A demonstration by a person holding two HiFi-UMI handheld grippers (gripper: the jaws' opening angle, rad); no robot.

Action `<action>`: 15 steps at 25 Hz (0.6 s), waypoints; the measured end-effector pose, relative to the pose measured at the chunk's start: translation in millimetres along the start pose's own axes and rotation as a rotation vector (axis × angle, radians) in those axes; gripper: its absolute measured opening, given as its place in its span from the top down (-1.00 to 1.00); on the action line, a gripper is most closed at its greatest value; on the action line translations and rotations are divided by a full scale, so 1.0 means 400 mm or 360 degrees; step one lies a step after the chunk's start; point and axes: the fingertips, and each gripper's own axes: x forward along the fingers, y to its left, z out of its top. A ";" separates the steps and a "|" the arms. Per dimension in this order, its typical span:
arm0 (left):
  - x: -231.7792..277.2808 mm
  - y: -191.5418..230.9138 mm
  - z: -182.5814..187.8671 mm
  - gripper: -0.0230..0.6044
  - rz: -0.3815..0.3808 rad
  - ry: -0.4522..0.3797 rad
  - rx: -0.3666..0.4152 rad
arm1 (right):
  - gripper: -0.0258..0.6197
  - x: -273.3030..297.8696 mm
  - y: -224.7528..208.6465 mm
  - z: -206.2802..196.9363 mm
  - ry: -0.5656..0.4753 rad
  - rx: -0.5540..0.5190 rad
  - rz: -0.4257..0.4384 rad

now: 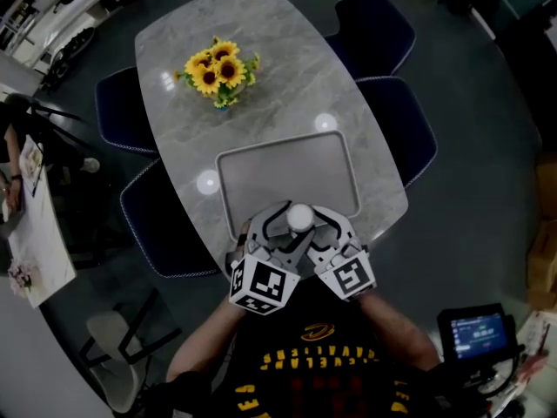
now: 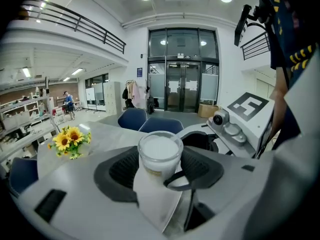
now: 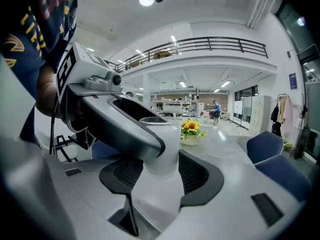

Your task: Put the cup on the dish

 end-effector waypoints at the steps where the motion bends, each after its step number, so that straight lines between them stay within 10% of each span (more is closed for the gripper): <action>1: 0.029 0.015 -0.008 0.09 0.0009 0.0014 -0.0007 | 0.21 0.017 -0.023 -0.018 0.0004 0.0009 0.0015; 15: 0.171 0.129 -0.151 0.09 0.0048 0.0130 -0.0055 | 0.21 0.180 -0.085 -0.170 0.0112 -0.0023 0.0158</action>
